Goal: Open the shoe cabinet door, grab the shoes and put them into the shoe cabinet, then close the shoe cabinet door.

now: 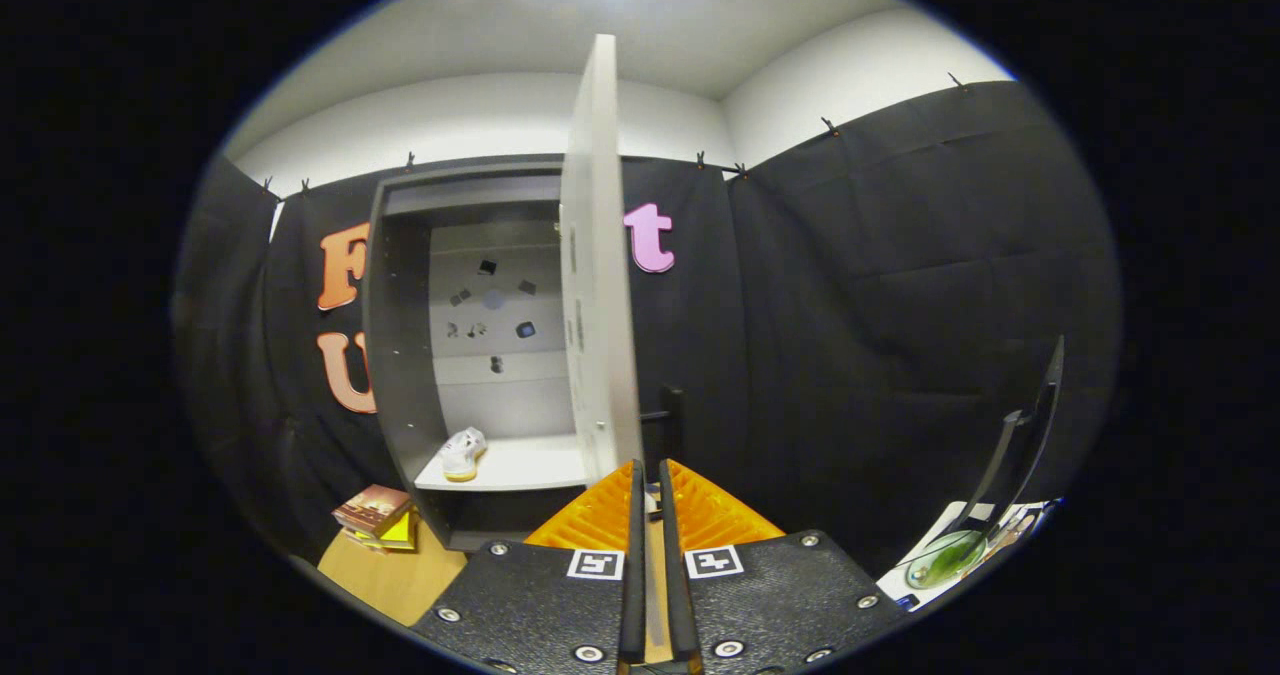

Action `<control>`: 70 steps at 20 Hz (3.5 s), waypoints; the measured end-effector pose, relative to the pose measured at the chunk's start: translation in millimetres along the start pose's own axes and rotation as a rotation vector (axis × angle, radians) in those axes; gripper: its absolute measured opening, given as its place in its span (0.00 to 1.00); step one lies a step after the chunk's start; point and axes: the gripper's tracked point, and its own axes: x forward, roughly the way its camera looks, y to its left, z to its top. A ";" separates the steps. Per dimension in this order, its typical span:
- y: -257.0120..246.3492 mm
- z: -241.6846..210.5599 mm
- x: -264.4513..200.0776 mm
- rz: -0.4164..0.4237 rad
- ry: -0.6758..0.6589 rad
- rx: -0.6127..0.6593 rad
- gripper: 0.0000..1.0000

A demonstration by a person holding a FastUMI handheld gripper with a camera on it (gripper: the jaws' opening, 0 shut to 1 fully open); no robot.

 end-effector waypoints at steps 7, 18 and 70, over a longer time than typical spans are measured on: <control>110.9 -74.8 6.3 0.205 0.137 -0.041 0.22; 224.2 -314.2 32.1 0.382 0.628 -0.057 0.80; 202.3 -268.4 138.1 0.210 0.644 -0.144 0.01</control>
